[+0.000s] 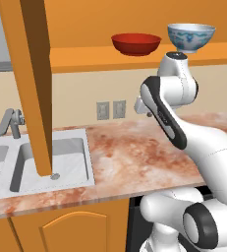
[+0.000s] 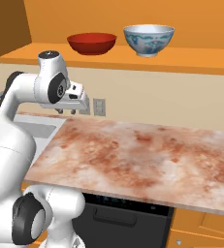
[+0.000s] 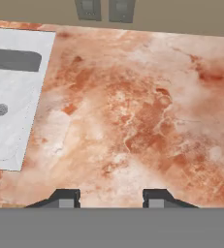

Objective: Pick up the bowls from the cabinet and place each bowl in front of a stool on the dining counter.

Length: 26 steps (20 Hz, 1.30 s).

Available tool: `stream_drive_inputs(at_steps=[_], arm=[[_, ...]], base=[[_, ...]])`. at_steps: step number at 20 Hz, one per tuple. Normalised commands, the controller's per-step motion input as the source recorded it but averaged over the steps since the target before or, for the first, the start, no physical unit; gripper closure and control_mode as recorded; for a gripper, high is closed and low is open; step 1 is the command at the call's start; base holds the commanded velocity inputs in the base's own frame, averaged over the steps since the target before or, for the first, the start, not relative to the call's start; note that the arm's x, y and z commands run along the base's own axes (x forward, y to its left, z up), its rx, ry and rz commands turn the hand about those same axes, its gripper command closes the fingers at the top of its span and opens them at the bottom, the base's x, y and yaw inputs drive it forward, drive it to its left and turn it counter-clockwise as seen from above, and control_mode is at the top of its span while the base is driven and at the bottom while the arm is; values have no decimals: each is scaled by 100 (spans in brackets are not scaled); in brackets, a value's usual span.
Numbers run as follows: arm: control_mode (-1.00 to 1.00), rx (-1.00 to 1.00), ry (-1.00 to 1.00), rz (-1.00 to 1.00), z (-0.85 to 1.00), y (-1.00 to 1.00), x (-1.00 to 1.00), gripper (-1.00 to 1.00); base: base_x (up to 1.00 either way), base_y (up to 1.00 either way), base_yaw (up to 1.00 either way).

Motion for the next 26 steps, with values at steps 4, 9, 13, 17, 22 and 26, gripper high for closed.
stream_drive_inputs(at_steps=[4, 9, 13, 17, 22, 26], arm=[[-100, 0, -2, -1, 11, -5, -32, -100], [-100, 1, -22, -6, 49, -29, -56, -100], [-100, 10, -39, -13, 73, -35, -65, -100], [-100, 19, -32, -31, 80, -60, -30, -100], [-100, 29, -37, -38, 62, -70, -33, -100], [-100, 33, -38, -38, 59, -62, -22, -100]], base=[[0, 0, 0], [0, 0, 0], [0, 0, 0], [0, 0, 0], [0, 0, 0], [0, 0, 0]])
